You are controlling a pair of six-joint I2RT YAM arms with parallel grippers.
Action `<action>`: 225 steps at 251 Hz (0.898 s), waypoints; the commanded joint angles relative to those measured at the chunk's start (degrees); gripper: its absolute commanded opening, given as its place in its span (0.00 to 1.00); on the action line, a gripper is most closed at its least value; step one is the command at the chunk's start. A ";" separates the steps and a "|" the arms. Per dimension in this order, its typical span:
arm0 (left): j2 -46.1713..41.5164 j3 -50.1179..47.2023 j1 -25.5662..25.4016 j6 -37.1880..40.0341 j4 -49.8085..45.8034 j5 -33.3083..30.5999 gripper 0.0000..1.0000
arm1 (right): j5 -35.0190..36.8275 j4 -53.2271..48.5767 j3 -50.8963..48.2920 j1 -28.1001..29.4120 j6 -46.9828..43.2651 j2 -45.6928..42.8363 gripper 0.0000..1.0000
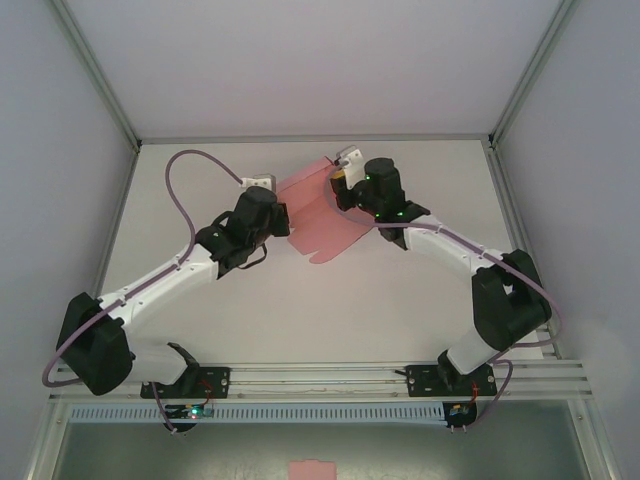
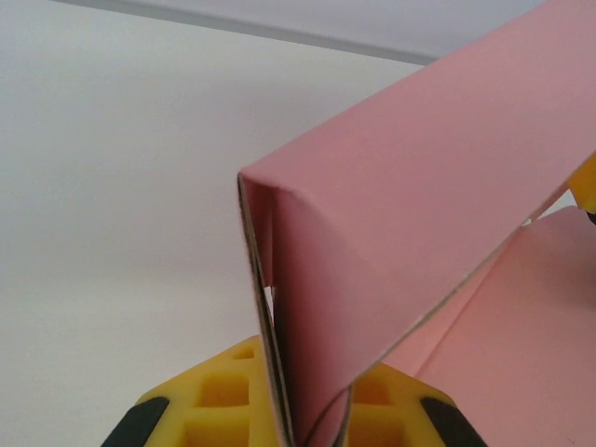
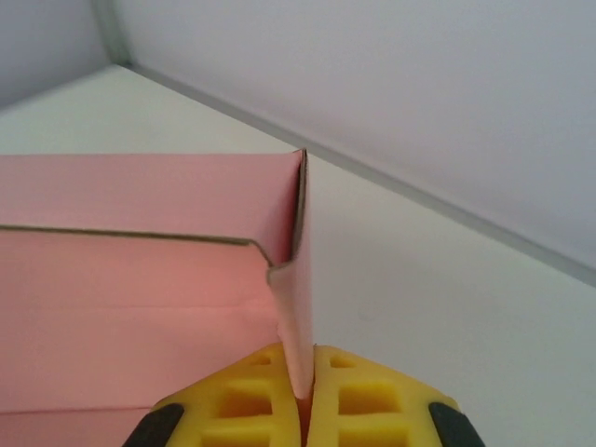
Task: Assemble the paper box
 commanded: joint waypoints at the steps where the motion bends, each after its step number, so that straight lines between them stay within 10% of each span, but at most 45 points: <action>1: -2.95 1.12 -1.26 -0.69 -1.74 1.63 0.00 | -17.98 8.73 0.64 -1.72 6.21 -0.73 0.08; 39: -2.48 1.68 -1.23 -0.47 -1.99 2.23 0.00 | -8.38 4.56 -0.30 -0.37 3.09 -3.74 0.04; 59: -2.40 1.70 -1.23 -0.29 -1.42 2.42 0.00 | -2.21 -0.96 0.85 1.06 -1.51 -4.38 0.18; 73: -2.31 1.92 -1.24 -0.37 -1.74 1.99 0.00 | 3.65 -4.29 2.02 2.20 -2.73 -4.14 0.08; 117: -4.08 1.94 -1.26 -0.65 -2.18 2.35 0.00 | 40.98 -7.30 6.23 7.72 -14.20 1.84 0.00; 156: -5.87 2.40 -1.34 -1.31 -4.44 1.27 0.00 | 72.16 13.06 7.16 10.07 -42.33 13.97 0.00; 225: -7.21 1.64 -1.28 -2.06 -5.22 -0.69 0.00 | 79.96 37.99 7.64 9.80 -62.16 20.28 0.00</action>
